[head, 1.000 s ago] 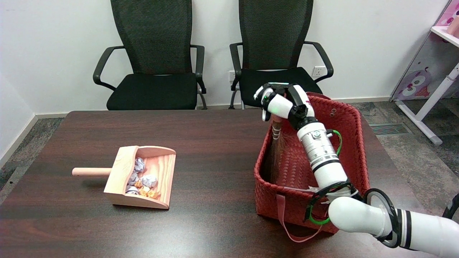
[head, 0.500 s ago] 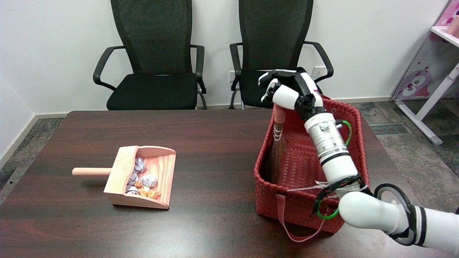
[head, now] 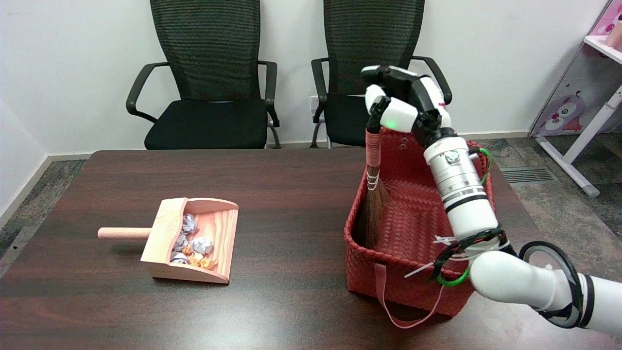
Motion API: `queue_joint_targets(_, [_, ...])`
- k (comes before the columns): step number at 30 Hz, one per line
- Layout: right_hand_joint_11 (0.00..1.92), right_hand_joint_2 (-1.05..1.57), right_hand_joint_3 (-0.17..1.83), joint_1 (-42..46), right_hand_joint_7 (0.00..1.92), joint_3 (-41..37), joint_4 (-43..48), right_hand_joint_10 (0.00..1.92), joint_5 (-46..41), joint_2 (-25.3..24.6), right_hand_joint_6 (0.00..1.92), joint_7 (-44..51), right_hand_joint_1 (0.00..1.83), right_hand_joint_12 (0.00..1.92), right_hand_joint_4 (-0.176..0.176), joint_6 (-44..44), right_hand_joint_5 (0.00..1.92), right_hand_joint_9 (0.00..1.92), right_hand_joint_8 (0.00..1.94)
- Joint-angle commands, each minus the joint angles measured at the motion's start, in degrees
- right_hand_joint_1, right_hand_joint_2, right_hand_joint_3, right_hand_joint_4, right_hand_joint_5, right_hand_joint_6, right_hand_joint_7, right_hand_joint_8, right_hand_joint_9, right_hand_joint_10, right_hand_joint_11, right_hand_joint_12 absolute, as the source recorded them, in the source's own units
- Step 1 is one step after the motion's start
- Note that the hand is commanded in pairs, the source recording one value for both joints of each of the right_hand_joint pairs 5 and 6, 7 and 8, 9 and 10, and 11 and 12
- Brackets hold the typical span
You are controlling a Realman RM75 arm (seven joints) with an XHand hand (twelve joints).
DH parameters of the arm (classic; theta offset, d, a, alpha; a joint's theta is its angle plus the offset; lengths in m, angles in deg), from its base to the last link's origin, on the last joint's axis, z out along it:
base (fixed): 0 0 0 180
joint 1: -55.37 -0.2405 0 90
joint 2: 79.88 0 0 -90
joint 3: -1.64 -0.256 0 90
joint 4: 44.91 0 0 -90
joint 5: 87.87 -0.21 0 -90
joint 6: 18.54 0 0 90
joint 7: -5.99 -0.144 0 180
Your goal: Place the broom in the basket.
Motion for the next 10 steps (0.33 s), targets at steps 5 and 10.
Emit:
queue_joint_targets(5, [0.53, 0.63, 1.22, 5.4, 0.53, -10.15, -7.11, 0.33, 4.56, 5.8, 0.53, 1.54, 0.83, 0.53, -0.176, -6.33, 0.53, 0.33, 0.53])
queue_joint_targets(10, [0.52, 0.69, 1.2, 8.29, 0.6, -14.7, -9.0, 0.33, 3.8, 11.34, 0.6, 1.2, 0.84, 0.52, -0.176, -6.41, 0.6, 0.33, 0.6])
